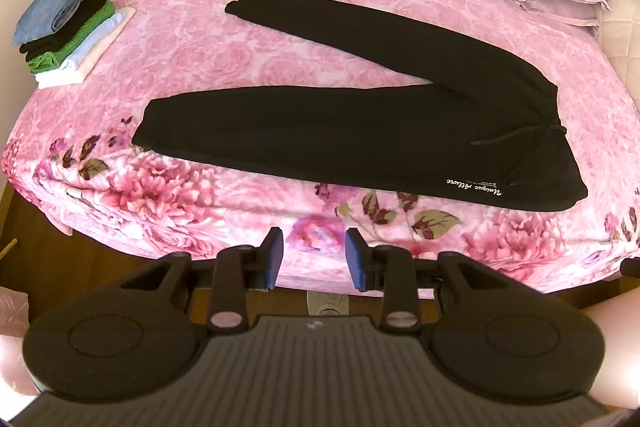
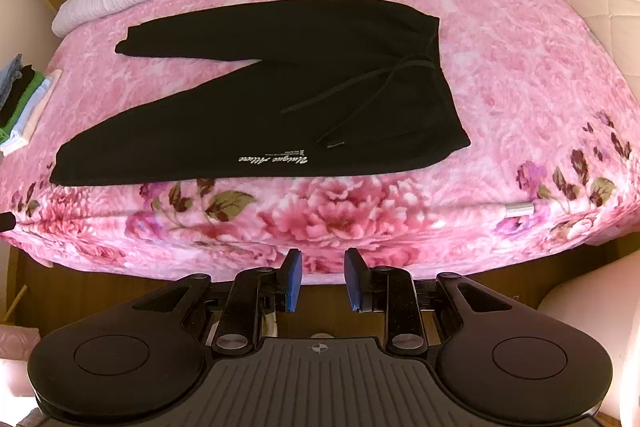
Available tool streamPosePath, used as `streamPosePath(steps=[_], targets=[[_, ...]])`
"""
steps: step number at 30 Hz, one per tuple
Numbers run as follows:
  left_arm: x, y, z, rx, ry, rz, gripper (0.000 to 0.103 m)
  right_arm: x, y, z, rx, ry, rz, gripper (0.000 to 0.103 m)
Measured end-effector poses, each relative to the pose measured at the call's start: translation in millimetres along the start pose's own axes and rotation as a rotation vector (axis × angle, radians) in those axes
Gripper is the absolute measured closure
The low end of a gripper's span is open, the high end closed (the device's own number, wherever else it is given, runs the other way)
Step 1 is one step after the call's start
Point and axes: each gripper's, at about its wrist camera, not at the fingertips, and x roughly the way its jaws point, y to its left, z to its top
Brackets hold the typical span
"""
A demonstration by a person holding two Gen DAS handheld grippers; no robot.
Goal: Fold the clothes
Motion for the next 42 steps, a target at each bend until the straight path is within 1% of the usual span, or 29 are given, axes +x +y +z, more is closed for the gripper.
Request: streamPosePath(steps=[5,9,13,18,25,29,33,35,40,42], targets=[[2.4,1.6,-0.6,-0.011,0.010,0.006,0.073,4.4,0.3,4.4,-0.001,0.002,0.000,0.076],[5.4,2.3,4.2,-0.021,0.001,0.002,0.073,6.4,2.1,11.4,-0.010,-0.007,0.009,0.076],[16.5,-1.7,16.0,-0.015,0.000,-0.002,0.073,10.7,-3.5,21.2,0.000,-0.018,0.006,0.076],[36.3,-10.6,40.3,0.017,0.005,-0.021,0.073,20.3,-13.8,41.9,0.030,-0.019,-0.024,0.076],[71.2,-25.7,97.2,0.088,0.005,-0.056,0.073,37.7,-16.8,85.2,0.080,-0.023,-0.045,0.076],[95.6,-26.1,143.2,0.127,-0.010,-0.075,0.073,53.7,-12.7,118.1,0.104,-0.009,-0.071,0.076],[119.2,-27.5,188.9,0.180,-0.031,-0.082,0.073,70.6,-6.0,156.2,0.132,-0.014,-0.093,0.076],[131.2,-26.5,210.6,0.205,-0.036,-0.099,0.073,79.6,-1.3,173.7,0.144,-0.015,-0.105,0.076],[168.6,-25.7,254.1,0.267,-0.024,-0.146,0.073,107.0,9.0,212.2,0.175,0.004,-0.139,0.076],[186.6,-27.7,266.3,0.294,-0.014,-0.160,0.073,118.2,11.7,224.8,0.183,0.009,-0.150,0.076]])
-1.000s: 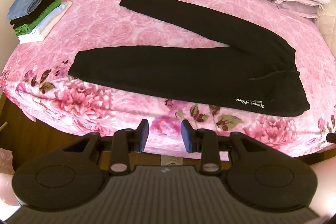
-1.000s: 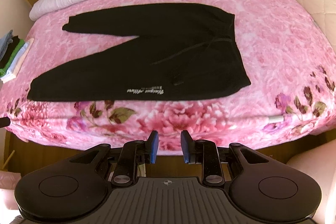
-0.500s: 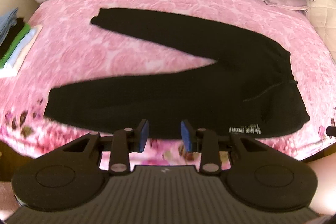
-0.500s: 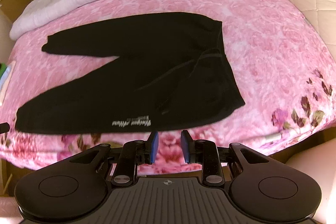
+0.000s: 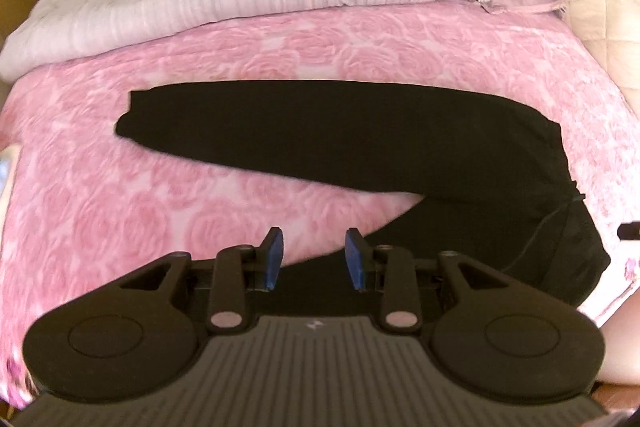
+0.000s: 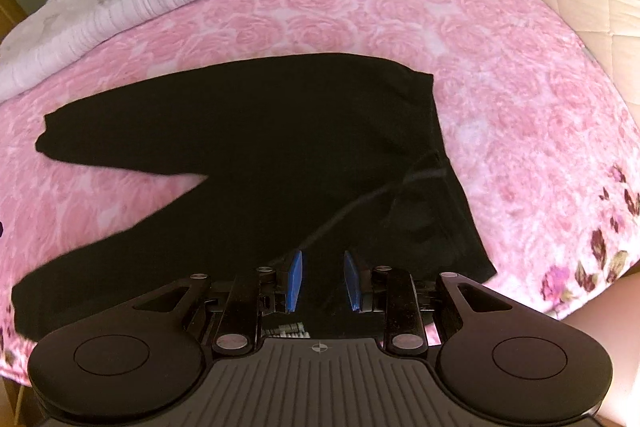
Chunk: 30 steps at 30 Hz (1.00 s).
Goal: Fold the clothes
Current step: 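Move both grippers down onto the black trouser legs to grasp them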
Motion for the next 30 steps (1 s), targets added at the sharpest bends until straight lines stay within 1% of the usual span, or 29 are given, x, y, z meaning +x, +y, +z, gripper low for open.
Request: streamPosePath(steps=[4,9,12,14,17,22,26,30], targets=[[35.5,3.1,22.2,0.036,0.044,-0.002,0.073,25.1,7.0,21.1,0.012,0.029,-0.027,0.076],[71.4,-2.0,42.9,0.042,0.063,-0.026,0.073,53.3,5.3,44.5,0.000,0.061,-0.032,0.076],[99.9,-6.6,52.4,0.051,0.060,-0.036,0.073,76.3,-3.8,58.1,-0.016,0.071,-0.032,0.076],[123.9,-8.1,59.4,0.059,0.059,-0.027,0.073,95.1,-14.8,68.6,-0.030,0.075,-0.025,0.076],[157.6,-9.2,69.5,0.077,0.059,-0.034,0.073,126.5,-35.8,84.8,-0.056,0.071,-0.006,0.076],[206.7,-21.1,85.0,0.134,0.058,-0.081,0.073,175.3,-64.3,116.6,-0.117,0.042,0.040,0.076],[241.4,-34.7,99.4,0.179,0.044,-0.140,0.073,204.7,-71.7,145.6,-0.152,-0.005,0.104,0.076],[276.5,-47.3,119.7,0.258,0.007,-0.163,0.073,230.3,-72.1,176.4,-0.204,-0.048,0.181,0.076]])
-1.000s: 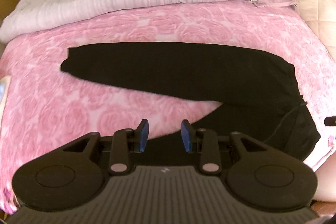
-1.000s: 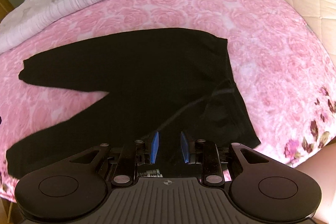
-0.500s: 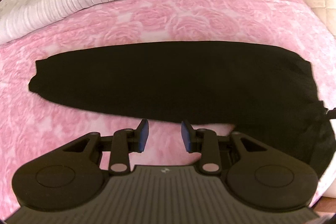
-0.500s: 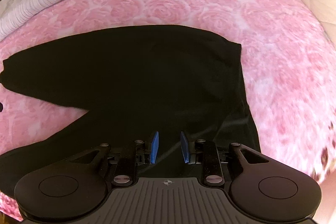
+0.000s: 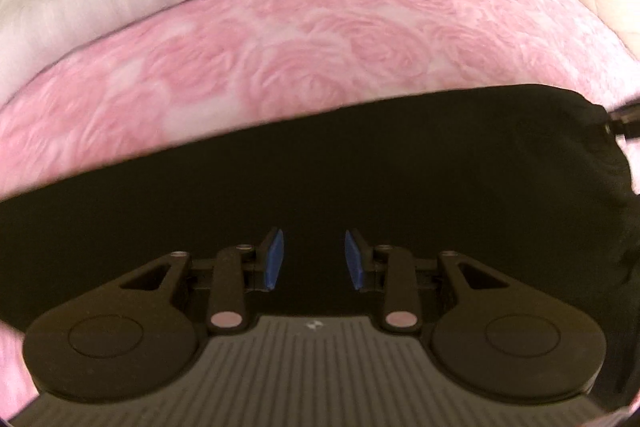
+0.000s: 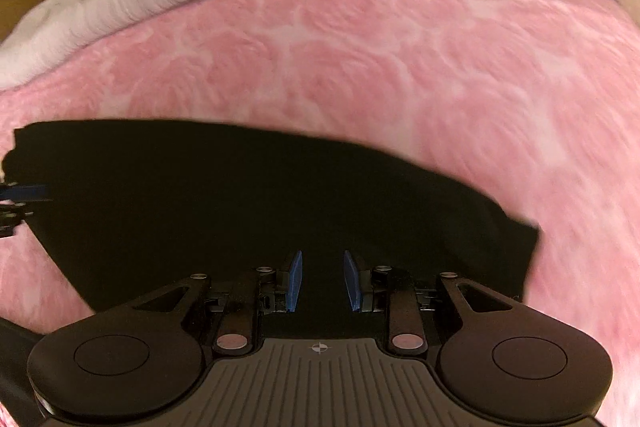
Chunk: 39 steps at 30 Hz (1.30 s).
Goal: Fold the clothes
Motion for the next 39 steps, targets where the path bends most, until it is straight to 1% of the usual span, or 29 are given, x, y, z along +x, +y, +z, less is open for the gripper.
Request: streamPosePath(steps=[5,8,11,13,16,18,19,20,23,24,25,26,27,28,29,32,33,35,38,39], targets=[[35.0,13.1,31.4,0.160,-0.033,-0.022,0.073,20.9,-10.1,35.7,-0.085,-0.049,0.010,0.076],[50.7,26.8,42.9,0.261,-0.024,-0.036,0.073,34.0,-14.1,51.3,-0.195,-0.030,-0.007,0.075],[64.5,39.0,51.2,0.352,-0.012,-0.042,0.073,45.2,-19.7,56.6,-0.287,0.015,-0.013,0.058],[71.0,45.2,52.4,0.398,-0.001,-0.036,0.073,50.2,-21.3,55.1,-0.325,0.021,-0.023,0.055],[77.6,53.1,49.9,0.449,0.008,-0.022,0.073,53.7,-23.2,53.0,-0.356,0.026,-0.043,0.053],[83.5,56.5,47.8,0.479,0.030,-0.012,0.071,56.6,-23.7,52.7,-0.361,0.022,-0.058,0.053],[85.8,57.6,45.9,0.494,0.026,-0.016,0.069,59.1,-23.6,52.9,-0.364,0.020,-0.063,0.053],[86.6,58.4,44.9,0.499,0.016,-0.017,0.067,62.7,-23.7,53.8,-0.366,0.022,-0.064,0.053],[87.2,63.9,44.9,0.481,0.014,-0.034,0.065,69.4,-24.8,54.1,-0.367,0.033,-0.073,0.053],[87.6,65.4,44.1,0.477,0.011,-0.043,0.065,70.2,-25.1,53.7,-0.366,0.033,-0.072,0.054],[88.0,66.9,43.2,0.473,0.008,-0.052,0.068,70.8,-25.5,53.3,-0.364,0.037,-0.065,0.054],[87.6,67.3,43.3,0.474,0.009,-0.068,0.075,70.7,-26.0,52.9,-0.358,0.047,-0.046,0.069],[87.2,67.8,43.4,0.476,0.010,-0.083,0.080,70.6,-26.5,52.5,-0.352,0.057,-0.027,0.101],[85.2,65.6,42.5,0.490,0.010,-0.076,0.093,69.7,-26.4,51.5,-0.349,0.061,-0.015,0.101],[83.2,63.4,41.7,0.504,0.010,-0.069,0.099,66.7,-24.4,49.1,-0.357,0.050,-0.020,0.101],[60.3,53.3,32.8,0.526,-0.040,-0.013,0.100,45.4,-13.4,37.6,-0.392,-0.022,-0.060,0.101],[46.6,49.9,27.8,0.514,-0.067,0.008,0.100,34.9,-8.7,31.7,-0.404,-0.051,-0.074,0.101],[10.1,43.0,12.0,0.458,-0.141,0.062,0.100,12.6,1.8,18.3,-0.430,-0.111,-0.105,0.101],[-53.6,26.4,-27.7,0.381,-0.226,0.116,0.100,-32.0,25.5,-13.6,-0.495,-0.219,-0.154,0.101],[-72.0,18.3,-43.1,0.354,-0.236,0.116,0.100,-45.7,33.7,-25.3,-0.512,-0.245,-0.168,0.101]])
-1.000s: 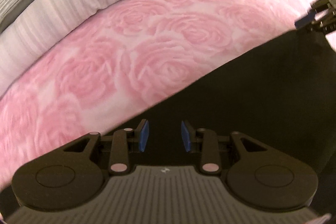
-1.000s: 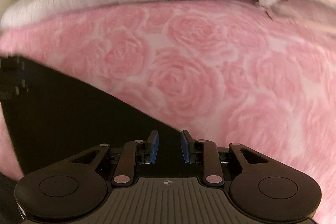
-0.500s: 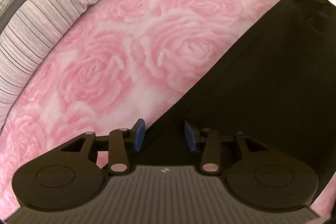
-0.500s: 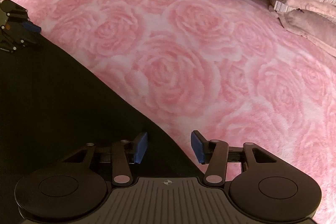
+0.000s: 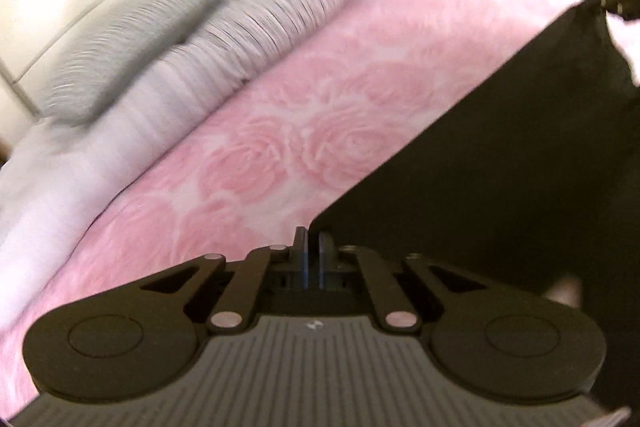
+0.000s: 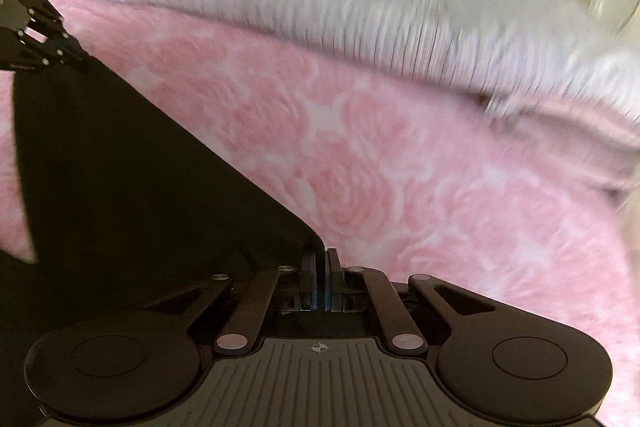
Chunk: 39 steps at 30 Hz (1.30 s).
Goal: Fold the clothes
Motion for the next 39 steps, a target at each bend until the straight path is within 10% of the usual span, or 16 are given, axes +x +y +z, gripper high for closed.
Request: streamPosePath(steps=[6,12,15,19,25,39], targets=[[-120.1,-78.5,-83.3,-0.261,0.104,-0.058,0.100,-102.5,77.2,-45.6,-0.046,-0.018,-0.043,0.101],[-128.9,-135.0,-159.9,-0.585,0.384,-0.206,0.099,-120.6,151.9,-119.9,0.055,0.358,-0.018,0.095],[-132.3,-135.7,-168.9,-0.693,0.404,-0.247,0.097,-121.7,162.1,-141.5,0.177,0.449,-0.069,0.087],[-141.2,-118.6,-174.5,-0.873,0.344,-0.198,0.076,-145.9,123.4,-151.9,0.703,0.327,-0.095,0.077],[-123.7,-89.8,-199.2,-1.281,0.265,-0.127,0.074,-161.2,69.6,-212.8,1.514,0.089,-0.049,0.075],[-81.4,-80.5,-204.3,-1.328,0.262,0.035,0.094,-151.8,22.4,-275.1,1.734,-0.092,-0.051,0.071]])
